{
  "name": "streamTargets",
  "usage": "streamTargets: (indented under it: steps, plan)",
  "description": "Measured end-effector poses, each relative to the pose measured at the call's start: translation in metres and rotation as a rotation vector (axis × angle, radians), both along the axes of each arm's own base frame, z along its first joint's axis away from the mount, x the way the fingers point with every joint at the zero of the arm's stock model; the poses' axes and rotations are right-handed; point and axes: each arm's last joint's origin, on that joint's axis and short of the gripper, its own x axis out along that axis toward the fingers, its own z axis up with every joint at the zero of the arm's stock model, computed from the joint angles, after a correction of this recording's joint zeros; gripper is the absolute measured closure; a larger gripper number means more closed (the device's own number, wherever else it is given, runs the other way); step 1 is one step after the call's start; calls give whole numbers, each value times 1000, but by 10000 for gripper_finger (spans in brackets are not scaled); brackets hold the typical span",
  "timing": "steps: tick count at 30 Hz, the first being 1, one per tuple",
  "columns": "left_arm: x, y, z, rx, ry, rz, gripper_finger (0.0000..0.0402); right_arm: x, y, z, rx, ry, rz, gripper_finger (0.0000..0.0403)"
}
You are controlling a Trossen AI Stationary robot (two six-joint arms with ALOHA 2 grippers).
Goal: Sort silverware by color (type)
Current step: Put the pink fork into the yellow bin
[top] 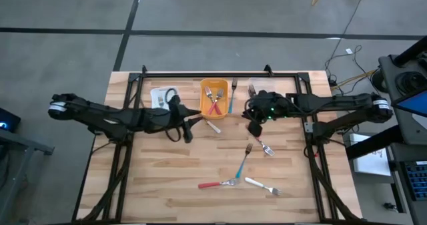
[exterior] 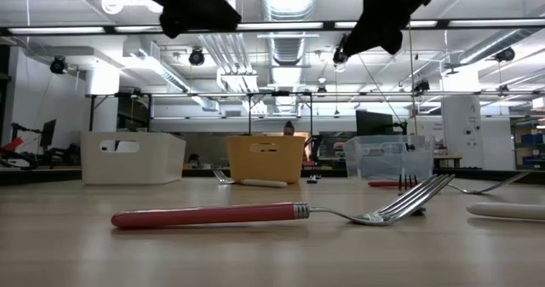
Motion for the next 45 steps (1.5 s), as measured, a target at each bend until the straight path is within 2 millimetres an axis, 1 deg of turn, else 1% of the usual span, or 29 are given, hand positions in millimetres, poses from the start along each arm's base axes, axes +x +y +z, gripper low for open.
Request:
streamTargets:
  steps: [3,8,11,15,19,23,25,29,32,35,38,41,45]
  plan:
    - [15,8,5,-12,78,-31,309,-2,1,0,-35,8,35,349]
    - [43,26,4,-52,229,-54,309,-2,1,-2,-112,30,93,349]
    - [59,37,3,-50,290,-42,309,-4,1,-7,-141,50,122,349]
    - [79,52,-4,-46,362,-43,309,-7,1,-21,-184,42,153,349]
    - [92,71,-13,-79,409,-33,309,-11,-3,-34,-238,2,170,349]
    - [98,94,-28,-117,498,-29,309,-22,-13,-43,-312,-71,151,349]
    - [101,109,-31,-128,513,4,309,-28,-20,-44,-364,-102,142,349]
    - [107,136,-33,-177,525,74,309,-40,-35,-36,-411,-165,64,349]
    - [111,149,-38,-240,571,56,306,-45,-44,-33,-425,-187,11,349]
    - [116,155,-45,-275,631,56,297,-48,-51,-31,-430,-187,-23,349]
    - [118,159,-54,-302,681,65,284,-49,-57,-23,-447,-208,-51,349]
    - [119,164,-63,-345,698,92,264,-48,-62,-12,-488,-276,-78,349]
    - [123,168,-80,-363,723,107,233,-49,-69,4,-548,-347,-117,349]
